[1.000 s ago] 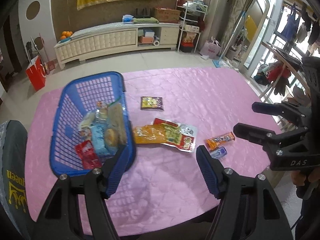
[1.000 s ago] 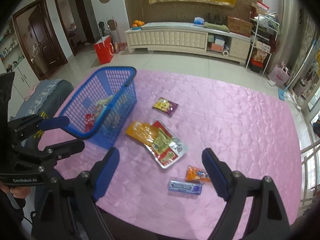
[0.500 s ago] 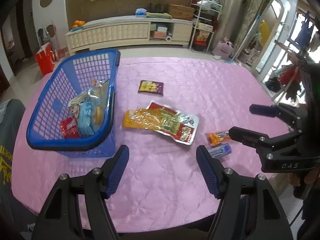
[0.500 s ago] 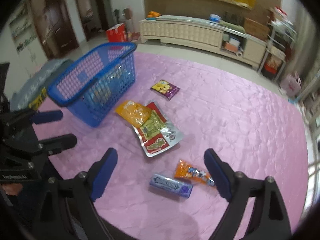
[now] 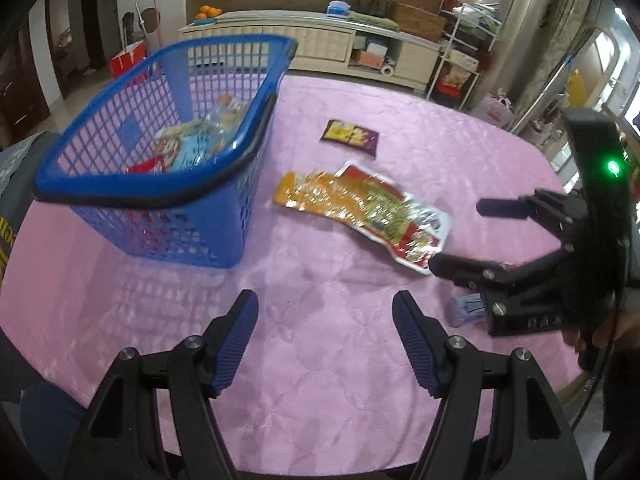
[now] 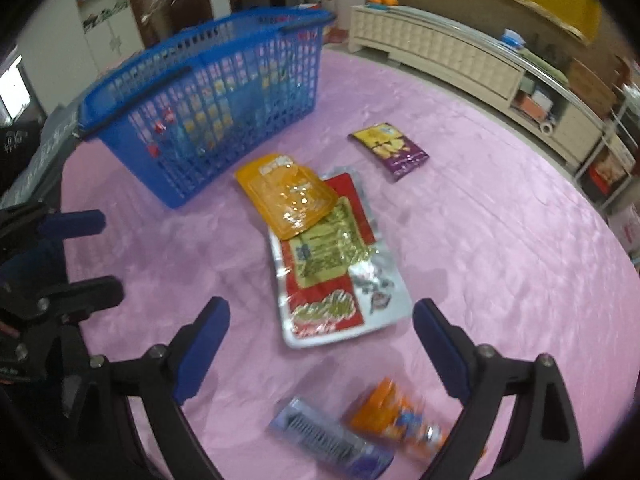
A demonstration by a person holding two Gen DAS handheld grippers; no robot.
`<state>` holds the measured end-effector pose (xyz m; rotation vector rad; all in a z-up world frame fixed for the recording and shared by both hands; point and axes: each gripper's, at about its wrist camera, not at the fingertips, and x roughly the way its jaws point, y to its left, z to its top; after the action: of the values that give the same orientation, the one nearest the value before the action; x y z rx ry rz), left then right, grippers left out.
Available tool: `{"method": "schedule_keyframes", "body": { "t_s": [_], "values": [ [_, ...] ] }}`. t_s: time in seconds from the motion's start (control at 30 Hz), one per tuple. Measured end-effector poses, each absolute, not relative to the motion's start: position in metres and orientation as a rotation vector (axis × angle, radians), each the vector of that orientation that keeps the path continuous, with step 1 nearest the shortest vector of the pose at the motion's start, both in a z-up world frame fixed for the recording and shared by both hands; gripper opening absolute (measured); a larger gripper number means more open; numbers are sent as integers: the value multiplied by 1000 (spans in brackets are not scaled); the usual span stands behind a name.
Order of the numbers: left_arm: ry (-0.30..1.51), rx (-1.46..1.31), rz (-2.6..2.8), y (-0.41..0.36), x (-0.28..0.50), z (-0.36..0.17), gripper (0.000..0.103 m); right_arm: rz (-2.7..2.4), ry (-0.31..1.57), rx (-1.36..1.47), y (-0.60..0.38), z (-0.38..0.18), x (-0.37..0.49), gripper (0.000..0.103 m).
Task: Organize snacks
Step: 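Lower the right gripper and grasp the red-silver pouch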
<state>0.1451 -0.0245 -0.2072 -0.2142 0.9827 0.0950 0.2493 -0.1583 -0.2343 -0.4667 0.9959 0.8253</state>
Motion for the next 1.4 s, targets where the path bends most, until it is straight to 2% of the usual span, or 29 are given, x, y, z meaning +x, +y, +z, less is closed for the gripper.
{"method": "schedule_keyframes", "body": {
  "t_s": [0.37,0.7,0.9,1.23,1.4],
  "values": [
    [979,-179,147,-31,159,-226,67,956,1100,-458,-134,-259,287,95],
    [995,-259,196,-15,168,-236,67,934,1106,-643,-112,-272,273,95],
    [988,-268,203,-8,168,-234,67,928,1081,-617,-113,-274,272,93],
    [994,-271,198,-6,165,-237,67,875,1174,-591,-102,-272,283,93],
    [984,-269,197,-6,166,-235,67,861,1138,-601,-102,-271,272,86]
  ]
}}
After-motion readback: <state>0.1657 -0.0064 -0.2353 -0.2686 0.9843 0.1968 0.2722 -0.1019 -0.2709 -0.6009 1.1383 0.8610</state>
